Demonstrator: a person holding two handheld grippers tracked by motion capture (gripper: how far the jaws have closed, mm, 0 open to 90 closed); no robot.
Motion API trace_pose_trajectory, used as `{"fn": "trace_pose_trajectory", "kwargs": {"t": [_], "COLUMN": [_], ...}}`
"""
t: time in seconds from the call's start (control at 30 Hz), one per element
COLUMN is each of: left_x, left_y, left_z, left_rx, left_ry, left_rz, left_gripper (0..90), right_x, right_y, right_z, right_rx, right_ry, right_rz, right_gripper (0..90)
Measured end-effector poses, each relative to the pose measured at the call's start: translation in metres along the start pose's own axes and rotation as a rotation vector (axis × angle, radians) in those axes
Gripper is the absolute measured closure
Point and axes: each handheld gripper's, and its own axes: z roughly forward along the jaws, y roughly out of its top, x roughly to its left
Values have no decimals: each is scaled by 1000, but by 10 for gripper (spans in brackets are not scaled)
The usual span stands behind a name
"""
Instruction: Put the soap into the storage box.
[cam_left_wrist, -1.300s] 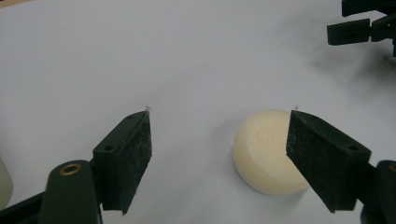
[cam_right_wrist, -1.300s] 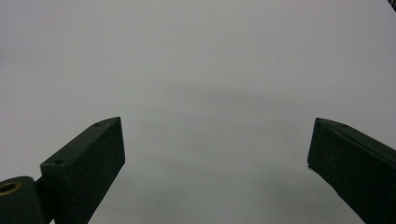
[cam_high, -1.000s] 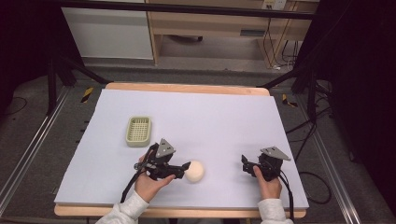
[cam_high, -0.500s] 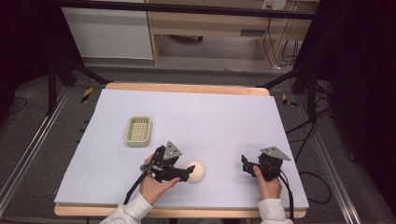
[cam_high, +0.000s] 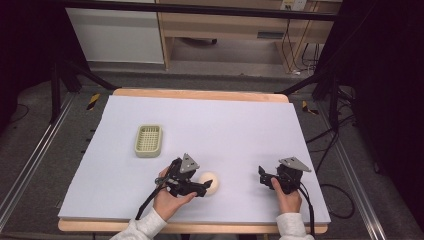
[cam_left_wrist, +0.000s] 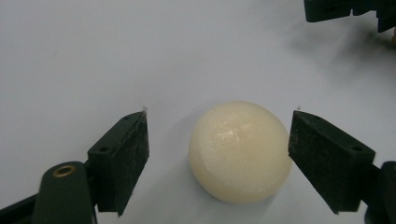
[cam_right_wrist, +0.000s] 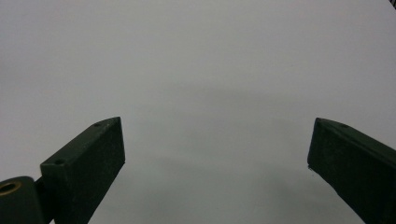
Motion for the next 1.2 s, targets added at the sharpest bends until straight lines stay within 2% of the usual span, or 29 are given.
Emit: {"fn": "trace_pose_trajectory", "kwargs": {"t": [0.6, 1.2], "left_x": [-10, -13], "left_y": [0, -3], "left_z": [15, 26], "left_rx": [39, 86], "left_ry": [-19, -32], "left_rz": [15, 28], "left_gripper": [171, 141], "right_x": [0, 0], "right_y": [0, 0], "right_z": [0, 0], "right_rx": [0, 3], "right_ry": [1, 1], "right_rz": [0, -1], "right_gripper": [44, 44]}}
